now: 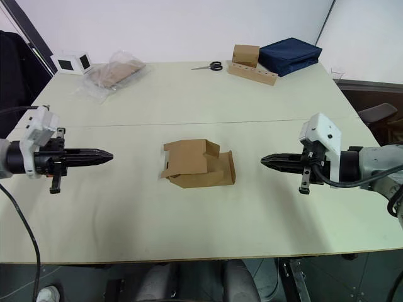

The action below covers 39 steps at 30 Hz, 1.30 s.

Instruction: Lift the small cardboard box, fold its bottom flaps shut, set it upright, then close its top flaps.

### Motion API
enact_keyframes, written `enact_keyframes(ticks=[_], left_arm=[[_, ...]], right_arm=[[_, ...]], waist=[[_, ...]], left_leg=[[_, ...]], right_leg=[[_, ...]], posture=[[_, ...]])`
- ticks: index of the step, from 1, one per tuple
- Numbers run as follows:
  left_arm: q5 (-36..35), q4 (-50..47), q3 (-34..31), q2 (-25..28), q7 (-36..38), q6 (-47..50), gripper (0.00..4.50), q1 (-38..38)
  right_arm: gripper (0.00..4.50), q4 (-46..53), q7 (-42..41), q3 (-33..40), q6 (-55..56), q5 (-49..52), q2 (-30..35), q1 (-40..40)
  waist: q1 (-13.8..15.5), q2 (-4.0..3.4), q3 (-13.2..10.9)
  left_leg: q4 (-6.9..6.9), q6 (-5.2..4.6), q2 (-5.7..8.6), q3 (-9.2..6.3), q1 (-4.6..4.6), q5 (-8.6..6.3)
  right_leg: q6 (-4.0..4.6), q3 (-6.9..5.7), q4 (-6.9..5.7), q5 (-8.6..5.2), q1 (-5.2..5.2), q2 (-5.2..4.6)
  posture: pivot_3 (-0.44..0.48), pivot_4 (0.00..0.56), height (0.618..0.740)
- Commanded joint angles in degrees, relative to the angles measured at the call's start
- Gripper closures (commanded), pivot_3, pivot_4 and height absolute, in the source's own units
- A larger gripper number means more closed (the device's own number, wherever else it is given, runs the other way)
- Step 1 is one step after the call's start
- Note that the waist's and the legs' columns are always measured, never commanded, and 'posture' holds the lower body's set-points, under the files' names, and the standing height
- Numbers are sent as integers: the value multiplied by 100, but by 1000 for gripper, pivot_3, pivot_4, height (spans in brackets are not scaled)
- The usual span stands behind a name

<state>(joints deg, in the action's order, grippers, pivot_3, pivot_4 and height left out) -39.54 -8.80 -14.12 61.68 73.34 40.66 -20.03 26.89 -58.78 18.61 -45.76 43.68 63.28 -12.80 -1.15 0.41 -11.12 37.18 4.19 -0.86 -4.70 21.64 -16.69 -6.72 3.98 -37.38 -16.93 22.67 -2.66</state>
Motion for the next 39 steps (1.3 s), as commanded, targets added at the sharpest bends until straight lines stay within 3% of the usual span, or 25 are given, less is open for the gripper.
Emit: enact_keyframes(ticks=[1, 4, 13, 14, 24, 39], left_arm=[[-247, 114, 190, -140, -157, 490, 4481, -361], [-419, 328, 475, -538, -346, 1004, 3865, -519], [-716, 2035, 1084, -1878, -781, 2758, 290, -1397], [-753, 2293, 1040, -2023, -899, 2970, 63, -1553], [-808, 3318, 851, -2910, -1254, 3736, 63, -2314], [-48, 4671, 1315, -3585, -836, 2834, 63, -2953]], right_arm=[[4500, 254, 120, -27, 51, 117, -101, -167], [4500, 381, 304, -237, 116, 42, -283, -250], [4500, 775, 843, -678, 187, -119, -725, -296], [4500, 824, 917, -669, 168, -108, -766, -263], [4500, 1312, 1497, -408, 4, 46, -920, 189], [4500, 1654, 1960, -122, -181, 410, -890, 381]], waist=[[0, 0, 0], [0, -1, 1], [3, 8, -2], [4, 8, -2], [-4, 10, -2], [19, 11, -1]], left_leg=[[0, 0, 0, 0, 0, 0], [3, 0, 0, 0, -2, 0], [25, 0, 2, -9, 10, 0], [25, 0, 4, -9, 12, 0], [43, 1, 6, -14, 27, 1], [84, 0, 12, -19, 69, 0]], right_leg=[[0, 0, 0, 0, 0, 0], [0, 0, -4, 0, -2, 0], [-1, -4, -27, 0, 8, 2], [-1, -4, -27, 0, 10, 1], [-1, -6, -43, 1, 20, 0], [-2, -7, -69, 1, 54, -1]], posture=[[0, 150, 740], [0, 150, 740], [0, 150, 740], [0, 150, 740], [0, 150, 740], [0, 150, 740]])
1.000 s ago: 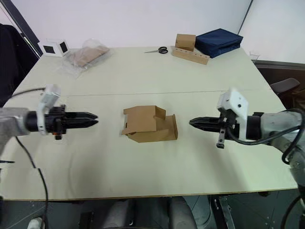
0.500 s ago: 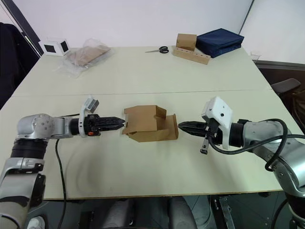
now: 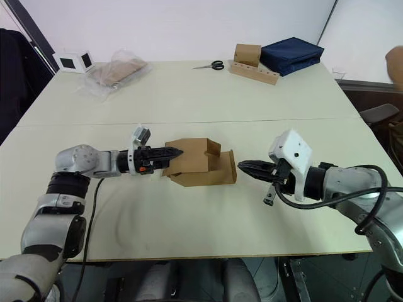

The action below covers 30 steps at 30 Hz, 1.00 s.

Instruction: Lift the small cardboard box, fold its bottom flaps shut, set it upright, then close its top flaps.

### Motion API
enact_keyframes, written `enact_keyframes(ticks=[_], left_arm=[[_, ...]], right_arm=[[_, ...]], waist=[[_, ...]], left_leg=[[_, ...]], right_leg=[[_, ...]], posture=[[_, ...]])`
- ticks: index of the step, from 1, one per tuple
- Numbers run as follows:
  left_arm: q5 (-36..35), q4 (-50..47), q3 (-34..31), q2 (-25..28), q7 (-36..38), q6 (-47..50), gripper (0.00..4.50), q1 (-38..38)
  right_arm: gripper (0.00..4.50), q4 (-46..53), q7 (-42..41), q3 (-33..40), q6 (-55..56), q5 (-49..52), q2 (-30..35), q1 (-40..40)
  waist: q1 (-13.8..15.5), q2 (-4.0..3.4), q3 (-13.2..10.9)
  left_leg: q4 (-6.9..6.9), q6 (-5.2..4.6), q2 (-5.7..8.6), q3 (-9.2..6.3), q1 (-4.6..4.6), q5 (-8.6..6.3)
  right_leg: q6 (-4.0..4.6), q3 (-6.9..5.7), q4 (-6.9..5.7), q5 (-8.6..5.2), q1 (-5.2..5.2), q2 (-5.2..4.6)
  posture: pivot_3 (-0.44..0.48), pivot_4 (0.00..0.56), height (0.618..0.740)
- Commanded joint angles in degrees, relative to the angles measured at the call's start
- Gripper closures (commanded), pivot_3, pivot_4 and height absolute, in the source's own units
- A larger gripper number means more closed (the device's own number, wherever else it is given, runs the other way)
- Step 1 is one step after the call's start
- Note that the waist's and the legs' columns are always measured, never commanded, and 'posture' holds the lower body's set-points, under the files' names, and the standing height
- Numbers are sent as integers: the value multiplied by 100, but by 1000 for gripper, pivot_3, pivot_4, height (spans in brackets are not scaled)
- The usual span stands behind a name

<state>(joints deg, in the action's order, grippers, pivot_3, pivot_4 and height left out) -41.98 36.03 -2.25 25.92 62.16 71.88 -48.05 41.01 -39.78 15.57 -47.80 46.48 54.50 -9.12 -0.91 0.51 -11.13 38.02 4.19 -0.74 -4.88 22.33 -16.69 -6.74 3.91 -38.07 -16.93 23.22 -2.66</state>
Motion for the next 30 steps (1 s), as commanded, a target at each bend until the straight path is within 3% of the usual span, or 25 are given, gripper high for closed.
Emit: enact_keyframes(ticks=[1, 7, 16, 26, 30], left_arm=[[261, 305, 166, -27, 374, -386, 63, -179], [563, 667, 402, -77, 984, -677, 63, -315], [879, 1418, 258, -337, 1185, -1032, 63, -779], [1091, 1596, 272, -489, 1442, -1125, 63, -937], [1120, 1632, 213, -461, 1473, -1111, 1251, -984]], right_arm=[[4500, 261, 88, 198, 5, 157, -14, 13], [4500, 290, 190, 237, -35, 238, 19, -2], [4500, 270, 268, 217, -53, 306, 67, -62], [4500, 289, 337, 254, -70, 343, 89, -71], [4500, 314, 403, 254, -73, 373, 89, -56]], waist=[[-8, 0, 0], [-6, 0, 0], [-5, 0, 0], [-11, 1, 0], [-11, 1, 0]], left_leg=[[0, 0, 0, 0, 0, 0], [0, 0, 1, 1, 1, 0], [1, -1, 1, 0, 2, 0], [1, -1, 1, 0, 2, -1], [1, -1, 1, 0, 2, -1]], right_leg=[[0, 0, 0, 0, 0, 0], [0, 0, 0, 0, 0, 0], [0, 0, 0, 0, 0, 0], [0, 0, -1, 0, 2, 1], [0, 0, -1, 0, 2, 1]], posture=[[0, 150, 740], [0, 150, 740], [0, 150, 740], [0, 150, 740], [0, 150, 740]])
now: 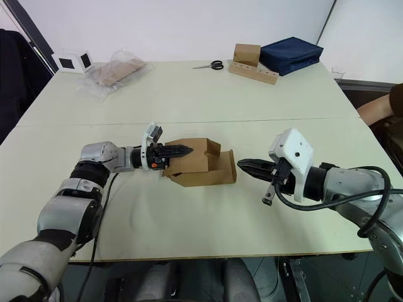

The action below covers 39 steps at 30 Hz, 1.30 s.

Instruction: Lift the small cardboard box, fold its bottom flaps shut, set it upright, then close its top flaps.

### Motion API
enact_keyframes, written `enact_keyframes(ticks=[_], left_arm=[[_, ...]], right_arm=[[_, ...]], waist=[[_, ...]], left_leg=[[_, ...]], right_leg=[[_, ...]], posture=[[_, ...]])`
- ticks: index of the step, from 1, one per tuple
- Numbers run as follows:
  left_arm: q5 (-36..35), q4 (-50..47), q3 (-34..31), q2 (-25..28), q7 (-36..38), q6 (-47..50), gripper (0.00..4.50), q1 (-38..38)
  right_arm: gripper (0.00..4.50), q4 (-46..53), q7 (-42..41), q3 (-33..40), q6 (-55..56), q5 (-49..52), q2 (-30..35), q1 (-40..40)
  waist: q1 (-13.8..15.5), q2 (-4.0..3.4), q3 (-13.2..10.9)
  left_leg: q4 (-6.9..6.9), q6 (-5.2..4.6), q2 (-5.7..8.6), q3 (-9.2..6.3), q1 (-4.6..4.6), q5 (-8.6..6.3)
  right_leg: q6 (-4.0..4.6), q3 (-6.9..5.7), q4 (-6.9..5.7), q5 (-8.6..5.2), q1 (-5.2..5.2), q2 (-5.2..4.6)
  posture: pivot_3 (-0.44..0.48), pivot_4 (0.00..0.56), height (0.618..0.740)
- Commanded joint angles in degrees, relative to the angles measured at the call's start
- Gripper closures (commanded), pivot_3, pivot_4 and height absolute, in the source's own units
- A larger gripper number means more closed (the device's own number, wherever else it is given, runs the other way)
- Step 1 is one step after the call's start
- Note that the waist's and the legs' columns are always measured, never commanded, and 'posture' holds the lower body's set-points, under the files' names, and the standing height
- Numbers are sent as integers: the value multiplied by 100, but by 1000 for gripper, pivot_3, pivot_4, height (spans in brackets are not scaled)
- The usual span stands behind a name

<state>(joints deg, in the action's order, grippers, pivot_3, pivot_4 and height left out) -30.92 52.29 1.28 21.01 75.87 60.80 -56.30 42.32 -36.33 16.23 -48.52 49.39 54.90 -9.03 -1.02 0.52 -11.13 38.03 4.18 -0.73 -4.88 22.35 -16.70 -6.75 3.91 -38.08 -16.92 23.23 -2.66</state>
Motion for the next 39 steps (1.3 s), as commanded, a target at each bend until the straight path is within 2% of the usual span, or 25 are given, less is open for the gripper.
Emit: enact_keyframes(ticks=[1, 2, 4, 5, 6, 8, 14, 17, 21, 25, 28, 32, 39], left_arm=[[15, 1, -157, 52, 113, 17, 1712, -172], [20, -12, -163, 78, 131, 36, 1961, -179], [16, -65, -179, 143, 167, 101, 2904, -180], [15, -82, -185, 163, 179, 122, 3161, -180], [12, -117, -183, 186, 192, 145, 3771, -170], [1, -174, -189, 217, 198, 186, 4414, -151], [-318, -975, -467, 327, 53, 620, 4414, 5], [-623, -1907, -789, 340, -163, 673, 4414, 236], [-933, -3663, -926, 400, -229, 228, 4414, 808], [-1042, -4466, -889, 530, -217, -122, 4414, 1140], [-1123, -4676, -900, 640, -197, -278, 4414, 1232], [-1281, -4921, -913, 729, -248, -365, 4414, 1315], [-1444, -4978, -916, 746, -401, -505, 4414, 1331]], right_arm=[[4500, 184, 77, 190, -3, 101, 47, -66], [4500, 184, 93, 185, -3, 110, 45, -69], [4500, 183, 113, 166, 6, 107, 48, -73], [4500, 183, 120, 159, 8, 109, 50, -77], [4500, 180, 125, 155, 12, 112, 48, -79], [4500, 169, 132, 140, 20, 114, 43, -85], [4500, 84, 122, 41, 67, 63, 9, -163], [4500, 32, 152, 48, 92, 60, -44, -220], [4500, -162, 402, 214, 132, 232, -319, -460], [4500, -509, 898, 349, 204, 376, -755, -1008], [4500, -841, 1217, 240, 270, 348, -1070, -1597], [4500, -1255, 1301, -254, 451, -86, -1374, -2170], [4500, -1758, 1075, -1067, 921, -841, -1889, -2511]], waist=[[0, 0, 0], [0, 0, 0], [-1, 0, 0], [-1, 0, 0], [-4, 0, 0], [-4, 0, 0], [-3, 1, 0], [-2, 0, 0], [-10, 0, 0], [3, -2, 1], [1, -3, 1], [-10, -4, 2], [-12, -4, 2]], left_leg=[[0, 0, 0, 0, 0, 0], [0, 0, 0, 0, 0, 0], [0, 0, 0, 0, 0, 0], [0, 0, 0, 0, 0, 0], [0, 0, 0, 0, 0, 0], [0, 0, 0, 0, 0, 0], [1, 0, 0, -1, 2, 0], [1, 0, -1, -2, 2, 0], [1, 1, -5, -1, 2, 1], [1, 5, -7, -2, 1, 3], [2, 5, -5, 0, 1, 3], [1, 3, -6, 1, 2, 2], [1, 3, -4, 1, 3, 2]], right_leg=[[0, 0, 0, 0, 0, 0], [0, 0, 0, 0, 0, 0], [0, 0, 0, 0, 0, 0], [0, 0, 0, 0, 0, 0], [0, 0, 0, 0, 0, 0], [0, 0, -1, 0, 0, 0], [0, 0, -1, 0, 1, 0], [0, 0, -1, 0, 1, -1], [0, 2, -2, 0, 2, -2], [0, 1, -3, 0, 3, -1], [0, 2, -3, 1, 2, -2], [1, 2, -3, 1, 6, 0], [1, 1, -3, 1, 7, -1]], posture=[[0, 150, 740], [0, 150, 740], [0, 150, 740], [0, 150, 740], [0, 150, 740], [0, 150, 740], [0, 150, 740], [0, 150, 740], [0, 150, 740], [0, 150, 740], [0, 150, 740], [0, 150, 740], [0, 150, 740]])
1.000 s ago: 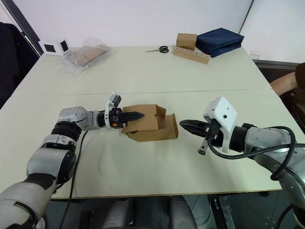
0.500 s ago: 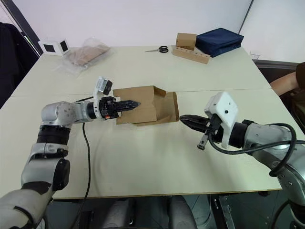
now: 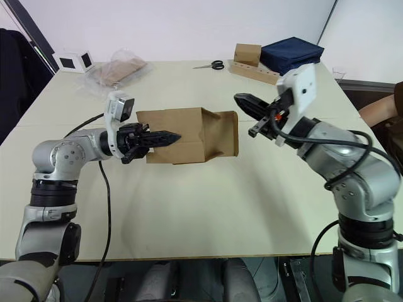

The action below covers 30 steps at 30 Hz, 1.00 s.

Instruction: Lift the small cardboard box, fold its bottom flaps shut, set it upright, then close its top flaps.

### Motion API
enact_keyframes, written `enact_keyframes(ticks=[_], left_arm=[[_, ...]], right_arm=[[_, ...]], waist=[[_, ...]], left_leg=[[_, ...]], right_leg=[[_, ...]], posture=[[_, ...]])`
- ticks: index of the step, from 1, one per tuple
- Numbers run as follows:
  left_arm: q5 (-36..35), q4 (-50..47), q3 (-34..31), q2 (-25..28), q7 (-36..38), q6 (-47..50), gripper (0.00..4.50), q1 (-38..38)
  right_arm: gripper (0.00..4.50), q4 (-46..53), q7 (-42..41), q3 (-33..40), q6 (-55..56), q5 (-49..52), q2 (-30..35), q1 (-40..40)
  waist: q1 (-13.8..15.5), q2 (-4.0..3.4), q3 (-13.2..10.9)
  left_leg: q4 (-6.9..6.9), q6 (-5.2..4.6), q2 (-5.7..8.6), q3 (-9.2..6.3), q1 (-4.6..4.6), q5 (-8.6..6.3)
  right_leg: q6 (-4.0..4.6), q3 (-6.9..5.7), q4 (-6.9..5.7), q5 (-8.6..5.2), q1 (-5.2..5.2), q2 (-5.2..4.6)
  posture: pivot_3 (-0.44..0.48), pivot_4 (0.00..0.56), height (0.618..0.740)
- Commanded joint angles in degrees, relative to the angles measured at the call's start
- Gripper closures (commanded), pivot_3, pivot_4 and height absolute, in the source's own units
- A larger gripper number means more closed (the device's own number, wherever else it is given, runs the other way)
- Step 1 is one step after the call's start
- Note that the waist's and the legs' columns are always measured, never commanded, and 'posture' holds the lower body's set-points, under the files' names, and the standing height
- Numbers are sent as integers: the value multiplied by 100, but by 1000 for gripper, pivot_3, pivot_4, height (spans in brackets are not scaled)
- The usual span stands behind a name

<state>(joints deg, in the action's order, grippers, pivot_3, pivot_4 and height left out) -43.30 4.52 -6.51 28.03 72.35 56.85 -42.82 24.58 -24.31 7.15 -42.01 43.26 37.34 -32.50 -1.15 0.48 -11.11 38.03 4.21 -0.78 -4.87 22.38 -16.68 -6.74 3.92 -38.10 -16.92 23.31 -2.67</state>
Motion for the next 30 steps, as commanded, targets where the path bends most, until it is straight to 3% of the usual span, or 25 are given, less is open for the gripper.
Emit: enact_keyframes(ticks=[1, 15, 30], left_arm=[[-234, -208, -143, 48, -67, -110, 4414, -16], [-429, -231, -58, 56, -208, -268, 4414, 74], [-436, -90, -24, -182, -538, -373, 4414, -30]], right_arm=[[4500, 12, -153, -215, 299, -284, -176, -169], [4500, 272, -285, -922, 274, -575, -930, -282], [4500, 505, -195, -1118, 186, -865, -1299, -372]], waist=[[-3, 0, 0], [-7, 0, 0], [-4, 0, 0]], left_leg=[[0, 0, 0, 0, 1, 0], [0, 0, 0, -1, 2, 0], [0, 0, 0, -1, 2, 0]], right_leg=[[0, 0, 0, 0, 1, 0], [0, 0, -2, 0, 4, 1], [0, 0, -2, 0, 4, 1]], posture=[[0, 150, 740], [0, 150, 740], [0, 150, 740]])
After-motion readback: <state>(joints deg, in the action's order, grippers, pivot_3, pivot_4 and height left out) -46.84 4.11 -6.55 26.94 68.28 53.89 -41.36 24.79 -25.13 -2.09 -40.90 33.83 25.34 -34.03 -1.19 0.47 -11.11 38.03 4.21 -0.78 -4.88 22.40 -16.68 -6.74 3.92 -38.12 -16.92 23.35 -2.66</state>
